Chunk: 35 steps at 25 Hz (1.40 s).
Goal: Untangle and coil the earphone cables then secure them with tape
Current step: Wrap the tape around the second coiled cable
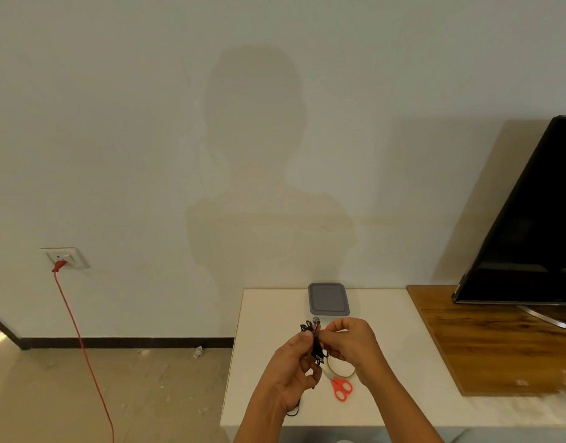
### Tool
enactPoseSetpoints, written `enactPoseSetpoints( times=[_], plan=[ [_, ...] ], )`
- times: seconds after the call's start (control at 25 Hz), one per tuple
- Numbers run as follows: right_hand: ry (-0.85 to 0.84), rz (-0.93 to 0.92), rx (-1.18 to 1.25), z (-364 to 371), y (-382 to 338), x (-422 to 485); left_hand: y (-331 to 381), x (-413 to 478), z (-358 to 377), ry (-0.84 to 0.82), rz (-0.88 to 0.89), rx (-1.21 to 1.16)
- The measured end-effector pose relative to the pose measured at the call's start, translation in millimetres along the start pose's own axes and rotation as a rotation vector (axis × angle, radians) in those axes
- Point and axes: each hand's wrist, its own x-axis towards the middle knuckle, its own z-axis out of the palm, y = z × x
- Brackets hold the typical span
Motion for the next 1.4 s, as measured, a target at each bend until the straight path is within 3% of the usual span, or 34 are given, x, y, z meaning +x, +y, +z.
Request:
enactPoseSetpoints(
  times=[0.16,0.52,0.88,1.08,1.24,1.4],
  plan=[
    [-0.04,0.019,-0.051,-2,7,2,-1,0,-1,0.0,0.018,0.073],
    [0.199,-0.273,-0.356,-3,14,-3,-8,-2,5,0.006,0.039,0.14],
    [-0.048,-0.142,-0.329,-14,15,-4,-12,-2,5,0.03,0.103,0.205],
    [-0.159,-0.084,-0.098,-16,10,-11,-12,-2,5,0.019,0.138,0.25],
    [-0.164,-0.091,-0.084,-17,13,-10,-6,-3,1,-0.042,0.161,0.36],
    [-0.198,-0.084,-0.185,-22,16,-8,0,-2,-8,-0.082,0.286,0.63]
  ],
)
